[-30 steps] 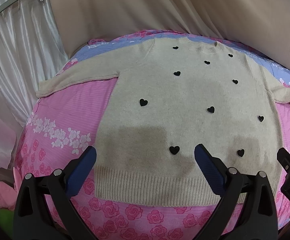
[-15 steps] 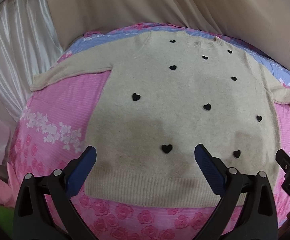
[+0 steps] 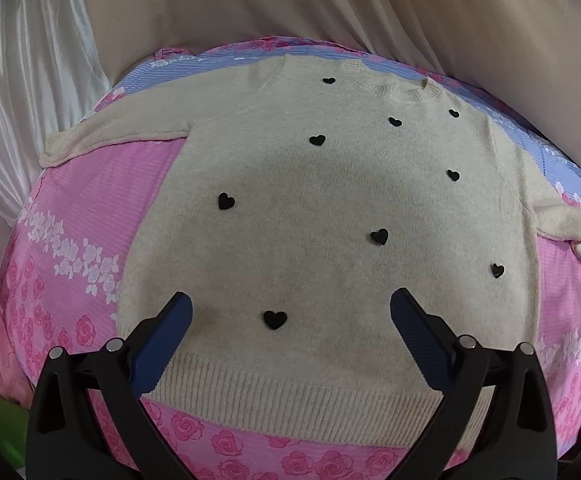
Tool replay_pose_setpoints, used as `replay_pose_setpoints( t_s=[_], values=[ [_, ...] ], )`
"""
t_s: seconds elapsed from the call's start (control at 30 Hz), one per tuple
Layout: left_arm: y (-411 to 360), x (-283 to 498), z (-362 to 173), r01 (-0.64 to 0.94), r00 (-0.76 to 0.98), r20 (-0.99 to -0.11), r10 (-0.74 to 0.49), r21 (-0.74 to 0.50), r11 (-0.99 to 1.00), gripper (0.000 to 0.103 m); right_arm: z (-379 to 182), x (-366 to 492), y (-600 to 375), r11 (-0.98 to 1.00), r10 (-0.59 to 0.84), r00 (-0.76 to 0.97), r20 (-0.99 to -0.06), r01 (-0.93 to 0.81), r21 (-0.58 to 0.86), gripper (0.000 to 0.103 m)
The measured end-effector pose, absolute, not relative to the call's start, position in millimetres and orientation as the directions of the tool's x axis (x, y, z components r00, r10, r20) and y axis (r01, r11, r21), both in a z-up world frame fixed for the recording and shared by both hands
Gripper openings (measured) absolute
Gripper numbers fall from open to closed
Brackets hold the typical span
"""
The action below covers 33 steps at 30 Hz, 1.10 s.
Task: Fold small clothes
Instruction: 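Grasp the cuff of the sleeve nearest the right tool with the right tool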
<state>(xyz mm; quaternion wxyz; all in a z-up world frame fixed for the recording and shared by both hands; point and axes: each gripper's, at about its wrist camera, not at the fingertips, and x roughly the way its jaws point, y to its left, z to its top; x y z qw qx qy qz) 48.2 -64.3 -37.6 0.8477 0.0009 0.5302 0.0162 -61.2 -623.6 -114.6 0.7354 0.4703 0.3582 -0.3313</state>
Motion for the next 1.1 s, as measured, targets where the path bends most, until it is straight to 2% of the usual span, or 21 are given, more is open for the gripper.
replay_pose_setpoints(
  t_s=[0.13,0.23,0.27,0.33,0.37,0.4,0.6,0.8,0.93,1.1],
  values=[
    [-72.9,56.0,-43.1,-0.033,0.427,-0.903,0.054,0.043,0.998,0.098,-135.8,-64.4,-683.1,0.260,-0.188,0.476,-0.859,0.868,0.423,0.096],
    [-79.8,63.7,-50.1,-0.031,0.400,-0.914,0.068,0.060,0.998,0.098,-146.3,-55.5,-699.8,0.288,-0.210,0.456,-0.865,0.874,0.391,0.090],
    [-81.6,66.3,-52.0,-0.031,0.393,-0.917,0.070,0.063,0.998,0.098,-145.1,-50.7,-696.9,0.306,-0.227,0.470,-0.853,0.866,0.395,0.077],
    [-85.0,72.2,-55.1,-0.027,0.380,-0.922,0.071,0.065,0.998,0.098,-145.9,-40.1,-694.7,0.324,-0.241,0.459,-0.855,0.868,0.375,0.060],
    [-85.3,74.0,-55.9,-0.025,0.378,-0.923,0.069,0.065,0.998,0.098,-145.7,-37.1,-694.8,0.333,-0.234,0.481,-0.845,0.856,0.395,0.023],
    [-86.7,76.7,-56.6,-0.021,0.376,-0.924,0.068,0.065,0.998,0.098,-147.8,-34.4,-697.5,0.327,-0.193,0.525,-0.829,0.831,0.450,0.009],
    [-84.6,81.9,-54.6,-0.004,0.388,-0.921,0.046,0.049,0.999,0.098,-89.4,-48.7,-706.1,0.304,-0.288,0.631,-0.720,0.773,0.556,0.008],
    [-74.7,76.3,-53.0,-0.001,0.392,-0.920,-0.008,-0.010,1.000,0.098,12.8,-53.2,-699.5,0.411,-0.321,0.734,-0.598,0.677,0.611,0.007],
    [-68.8,74.0,-50.4,-0.002,0.400,-0.915,-0.052,-0.058,0.998,0.098,85.8,-11.4,-636.3,0.586,-0.188,0.844,-0.503,0.508,0.632,0.008],
    [-54.7,70.0,-43.3,-0.004,0.429,-0.897,-0.108,-0.122,0.993,0.098,122.2,82.7,-512.1,0.739,0.103,0.881,-0.462,0.242,0.628,0.008]
  ],
)
